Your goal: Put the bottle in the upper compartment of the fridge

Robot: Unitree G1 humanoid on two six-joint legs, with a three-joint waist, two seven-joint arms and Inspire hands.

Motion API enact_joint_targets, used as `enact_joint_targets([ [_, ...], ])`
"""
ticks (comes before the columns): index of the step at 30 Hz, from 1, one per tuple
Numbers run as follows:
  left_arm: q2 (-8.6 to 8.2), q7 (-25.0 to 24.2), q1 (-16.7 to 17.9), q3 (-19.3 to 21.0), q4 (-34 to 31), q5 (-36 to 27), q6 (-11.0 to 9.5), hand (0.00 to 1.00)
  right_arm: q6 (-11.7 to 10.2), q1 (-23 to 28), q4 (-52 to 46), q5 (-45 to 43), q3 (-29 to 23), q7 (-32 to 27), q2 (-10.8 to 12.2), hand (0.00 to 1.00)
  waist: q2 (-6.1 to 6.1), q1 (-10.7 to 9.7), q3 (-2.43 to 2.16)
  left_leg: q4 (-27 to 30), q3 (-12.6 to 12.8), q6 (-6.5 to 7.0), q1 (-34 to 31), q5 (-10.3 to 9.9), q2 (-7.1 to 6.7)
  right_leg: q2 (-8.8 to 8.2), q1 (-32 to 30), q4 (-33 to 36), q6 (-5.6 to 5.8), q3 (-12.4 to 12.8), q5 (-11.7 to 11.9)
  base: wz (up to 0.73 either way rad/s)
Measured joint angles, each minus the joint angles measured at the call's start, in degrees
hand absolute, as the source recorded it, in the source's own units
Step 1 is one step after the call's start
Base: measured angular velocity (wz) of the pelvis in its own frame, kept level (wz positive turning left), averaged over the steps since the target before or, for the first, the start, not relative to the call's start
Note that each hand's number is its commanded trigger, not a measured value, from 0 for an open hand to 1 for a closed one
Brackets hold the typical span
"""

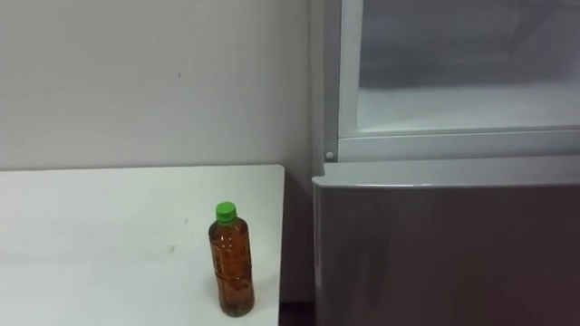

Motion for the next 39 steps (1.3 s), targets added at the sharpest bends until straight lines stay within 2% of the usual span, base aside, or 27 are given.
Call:
enact_joint_targets([
  [6, -0.03, 0.4, -0.1, 0.0, 0.1, 0.0, 0.0, 0.0, 0.0, 0.4, -2.5, -2.7, 0.1, -0.4, -0.1, 0.0, 0.08, 0.1, -0.09, -0.1, 0.2, -0.02, -0.1, 0.0, 0.09, 0.05, -0.4, 0.2, -0.02, 0.2, 0.0, -0.01],
  [9, -0.24, 1.1, -0.2, 0.0, 0.3, 0.7, 0.0, 0.0, 0.0, 0.5, -4.3, -5.2, 0.1, -0.7, 0.0, 0.0, 0.14, 0.1, -0.33, -0.2, 0.3, -0.02, -0.1, 0.0, 0.07, 0.02, -0.5, 0.3, -0.02, 0.1, 0.0, 0.0],
  [13, -0.2, 1.5, -0.5, 0.0, 0.2, 2.3, -0.1, 0.0, 0.6, 2.2, -16.0, -6.6, 0.3, -1.8, -0.4, 0.0, 0.09, 0.2, -0.46, -0.1, 0.7, 0.0, -0.1, 0.0, 0.06, -0.04, -0.6, 0.3, -0.03, 0.2, 0.0, -0.03],
  [19, -0.13, 1.5, -0.7, 0.0, -0.2, 2.7, -0.4, 0.0, -0.2, 2.4, -30.9, -8.3, 1.2, -2.3, -0.1, 0.0, -0.11, 0.3, -0.25, 0.1, 0.8, 0.0, -0.1, 0.0, 0.05, -0.1, -0.4, 0.2, -0.01, 0.2, 0.0, -0.01],
  [22, 0.14, 1.3, -0.3, 0.0, -2.4, 3.8, -0.3, 0.0, -0.2, 2.5, -38.5, -8.4, 1.3, -2.7, -0.1, 0.0, -0.65, 0.7, 0.18, 0.1, 0.7, -0.01, -0.2, 0.0, 0.05, -0.11, -0.6, 0.2, 0.01, 0.2, 0.0, 0.0],
  [29, 0.6, 1.2, -0.5, 0.2, -3.1, 7.0, -0.4, 0.0, -0.1, 2.6, -48.6, -8.4, 1.3, -2.4, -0.1, 0.0, -0.87, 1.4, -0.06, 0.1, 0.7, -0.01, -0.8, 0.0, 0.04, -0.04, -0.8, 0.3, 0.02, 0.2, 0.1, 0.0],
  [36, 0.76, 0.1, -0.3, 0.7, -2.6, 8.8, -0.1, 0.0, -0.1, 2.5, -58.0, -8.0, 1.4, -2.3, -0.3, 0.0, -0.75, 1.9, 0.01, 0.0, 0.8, -0.01, -1.0, 0.0, 0.03, -0.02, -1.3, 0.4, 0.02, 0.5, 0.1, -0.01],
  [39, 0.76, 0.1, -1.0, 1.0, -1.3, 9.1, -0.1, 0.0, 0.0, 2.1, -61.4, -8.5, 1.3, -3.7, -0.4, 0.0, -0.78, 3.0, 0.02, 0.0, 1.3, -0.01, -0.9, 0.0, 0.14, 0.16, -1.5, 0.4, -0.02, 1.4, 0.2, -0.1],
])
